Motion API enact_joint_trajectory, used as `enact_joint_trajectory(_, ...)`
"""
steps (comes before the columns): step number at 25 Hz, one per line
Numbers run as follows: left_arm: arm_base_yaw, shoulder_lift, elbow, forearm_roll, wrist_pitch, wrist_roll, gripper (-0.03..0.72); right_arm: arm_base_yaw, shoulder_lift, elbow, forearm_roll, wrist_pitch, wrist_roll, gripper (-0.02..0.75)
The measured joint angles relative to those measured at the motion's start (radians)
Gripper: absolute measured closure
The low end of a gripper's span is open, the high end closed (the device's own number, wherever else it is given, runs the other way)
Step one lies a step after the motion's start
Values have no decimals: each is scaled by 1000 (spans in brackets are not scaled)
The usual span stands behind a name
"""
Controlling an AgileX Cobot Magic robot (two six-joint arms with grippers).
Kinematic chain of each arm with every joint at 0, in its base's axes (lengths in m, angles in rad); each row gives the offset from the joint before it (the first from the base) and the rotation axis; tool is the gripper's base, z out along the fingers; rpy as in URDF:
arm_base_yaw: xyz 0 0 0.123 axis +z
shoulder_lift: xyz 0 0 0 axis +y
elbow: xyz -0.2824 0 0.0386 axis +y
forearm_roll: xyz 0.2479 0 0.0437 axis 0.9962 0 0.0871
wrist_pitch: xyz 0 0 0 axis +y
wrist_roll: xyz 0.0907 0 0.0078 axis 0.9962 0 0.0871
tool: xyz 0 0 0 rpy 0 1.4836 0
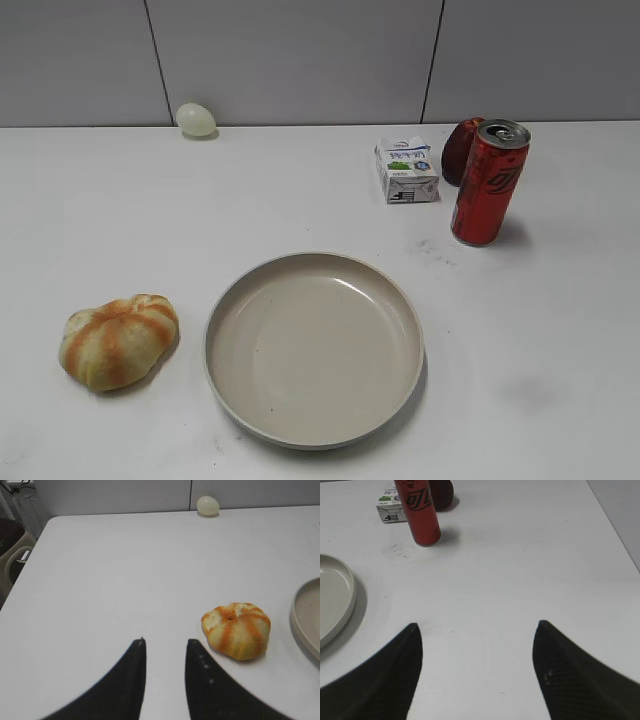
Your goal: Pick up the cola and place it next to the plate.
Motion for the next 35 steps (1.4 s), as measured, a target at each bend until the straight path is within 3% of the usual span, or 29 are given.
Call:
enact_joint_trajectory(17,0,0,0,0,0,0,471,0,0,-1,-9,-4,1,185)
enact_joint_trajectory(22,0,0,0,0,0,0,471,0,45,-33,0,-75,1,185)
enact_joint_trajectory(30,0,0,0,0,0,0,471,0,404,-137,17,-178,1,185)
enact_joint_trajectory(35,0,0,0,0,0,0,471,-1,713,-293,108,-149,1,185)
